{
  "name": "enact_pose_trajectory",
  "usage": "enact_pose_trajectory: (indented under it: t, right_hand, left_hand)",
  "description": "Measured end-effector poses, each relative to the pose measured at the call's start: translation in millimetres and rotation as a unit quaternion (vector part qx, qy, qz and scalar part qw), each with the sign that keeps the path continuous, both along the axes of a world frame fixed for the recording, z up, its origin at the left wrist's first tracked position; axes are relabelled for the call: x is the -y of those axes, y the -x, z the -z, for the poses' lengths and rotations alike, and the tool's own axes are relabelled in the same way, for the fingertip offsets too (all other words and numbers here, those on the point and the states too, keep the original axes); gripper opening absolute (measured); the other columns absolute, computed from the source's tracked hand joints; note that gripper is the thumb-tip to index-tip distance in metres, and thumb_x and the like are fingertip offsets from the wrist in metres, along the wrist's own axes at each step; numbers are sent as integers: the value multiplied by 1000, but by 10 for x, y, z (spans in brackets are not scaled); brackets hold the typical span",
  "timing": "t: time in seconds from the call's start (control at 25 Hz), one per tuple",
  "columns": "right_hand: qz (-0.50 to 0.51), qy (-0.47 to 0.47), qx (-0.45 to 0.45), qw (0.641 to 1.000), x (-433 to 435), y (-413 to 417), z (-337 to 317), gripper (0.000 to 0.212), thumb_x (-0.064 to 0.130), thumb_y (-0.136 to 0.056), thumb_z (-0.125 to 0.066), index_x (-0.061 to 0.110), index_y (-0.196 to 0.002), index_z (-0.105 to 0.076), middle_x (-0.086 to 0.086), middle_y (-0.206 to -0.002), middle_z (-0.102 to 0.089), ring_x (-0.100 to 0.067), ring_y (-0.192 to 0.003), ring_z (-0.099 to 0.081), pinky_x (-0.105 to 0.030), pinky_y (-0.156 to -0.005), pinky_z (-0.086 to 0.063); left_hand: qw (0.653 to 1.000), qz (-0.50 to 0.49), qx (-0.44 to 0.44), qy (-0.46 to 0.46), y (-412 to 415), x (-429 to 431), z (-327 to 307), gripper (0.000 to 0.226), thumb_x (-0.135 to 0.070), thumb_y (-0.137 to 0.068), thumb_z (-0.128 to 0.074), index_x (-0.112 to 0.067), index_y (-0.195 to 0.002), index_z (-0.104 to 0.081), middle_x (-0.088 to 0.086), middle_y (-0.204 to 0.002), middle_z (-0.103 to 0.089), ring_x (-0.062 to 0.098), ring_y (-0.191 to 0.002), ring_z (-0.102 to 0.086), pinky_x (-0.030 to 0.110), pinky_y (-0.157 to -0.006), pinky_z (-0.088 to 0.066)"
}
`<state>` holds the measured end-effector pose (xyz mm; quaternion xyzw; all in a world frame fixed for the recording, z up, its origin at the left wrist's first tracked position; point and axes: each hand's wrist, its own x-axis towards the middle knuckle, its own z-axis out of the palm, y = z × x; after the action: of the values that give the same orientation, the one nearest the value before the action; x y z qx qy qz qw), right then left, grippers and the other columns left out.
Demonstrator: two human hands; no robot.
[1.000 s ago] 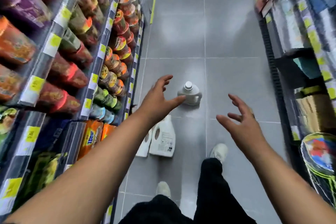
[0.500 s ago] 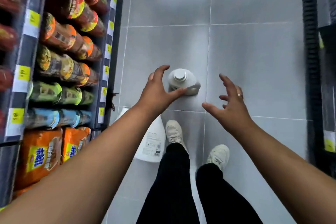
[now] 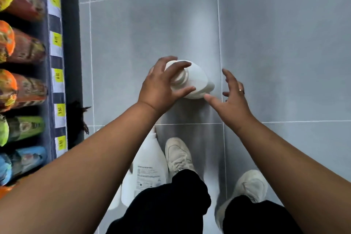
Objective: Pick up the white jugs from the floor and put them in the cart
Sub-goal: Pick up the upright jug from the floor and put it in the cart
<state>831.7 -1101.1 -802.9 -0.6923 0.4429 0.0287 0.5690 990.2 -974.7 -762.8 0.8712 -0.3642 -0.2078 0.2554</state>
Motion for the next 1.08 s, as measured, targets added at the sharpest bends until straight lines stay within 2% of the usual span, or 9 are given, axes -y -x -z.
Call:
enact_pose_trajectory:
  t: [0.08, 0.16, 0.32, 0.44, 0.56, 0.68, 0.8, 0.92, 1.08]
  right_hand:
    - [-5, -13, -11, 1000, 37, -57, 389, 80, 47, -81, -70, 51, -144, -21, 3, -152, -20, -20, -132, -41, -41, -108, -41]
    - [-15, -25, -14, 999, 108, -115, 674, 79, 50, -81, -69, 51, -144, -20, 4, -154, -20, -24, -135, -39, -46, -110, -39]
    - [-4, -39, 53, 998, 196, -352, 982, 80, 53, -76, -72, 44, -143, -29, 2, -147, -37, -17, -127, -44, -41, -108, -40]
    - [59, -36, 124, 990, 195, -654, 1119, 74, 73, -60, -64, 49, -124, -38, 12, -122, -56, -6, -108, -55, -26, -95, -46]
    - [137, 18, 170, 976, 224, -936, 1245, 64, 71, -61, -61, 42, -115, -44, 17, -90, -59, 10, -78, -57, -19, -77, -47]
    - [165, 41, 202, 964, 235, -1127, 1316, 63, 67, -64, -61, 35, -116, -46, 12, -77, -57, 5, -67, -56, -17, -68, -46]
    - [152, 56, 205, 965, 258, -1276, 1321, 69, 65, -69, -69, 26, -121, -46, 9, -76, -61, 0, -69, -59, -19, -66, -45]
    - [130, 83, 176, 972, 320, -1257, 1196, 81, 67, -67, -70, 20, -128, -44, -7, -79, -65, -24, -76, -63, -33, -69, -46]
    - [66, 132, 112, 983, 493, -994, 745, 88, 73, -60, -64, 22, -129, -44, -14, -78, -63, -30, -76, -60, -43, -71, -49]
  left_hand:
    - [998, -11, 31, 58, -80, 46, 256, 47, -51, -71, -77, -29, -110, -63, 4, -119, -58, 15, -107, -58, 28, -87, -50]
    - [991, -38, 53, 120, -140, 137, 385, 37, -43, -73, -81, -25, -101, -64, 5, -108, -63, 10, -99, -58, 20, -84, -47]
    - [978, -59, 62, 189, -396, 379, 409, 25, -25, -75, -80, -19, -97, -70, 3, -98, -66, 5, -92, -58, 13, -86, -43]
    - [972, -88, 44, 214, -669, 566, 424, 27, -24, -75, -78, -32, -96, -63, -6, -99, -67, 6, -97, -62, 20, -92, -46]
    - [967, -105, 34, 229, -937, 659, 452, 32, -24, -73, -78, -38, -97, -60, -11, -99, -68, 12, -101, -65, 36, -95, -50]
    - [963, -122, 27, 240, -1109, 604, 522, 40, -25, -73, -79, -38, -104, -57, -6, -105, -67, 17, -102, -65, 42, -93, -51]
    - [958, -149, 3, 245, -1176, 576, 610, 53, -29, -70, -81, -38, -110, -47, -5, -110, -61, 19, -101, -65, 42, -91, -52]
    - [951, -195, -15, 241, -1184, 552, 650, 52, -33, -73, -75, -42, -114, -43, 3, -109, -65, 21, -94, -66, 44, -90, -52]
    - [939, -236, -79, 238, -924, 507, 444, 59, -28, -76, -73, -40, -123, -40, 2, -97, -66, 16, -82, -65, 38, -86, -55]
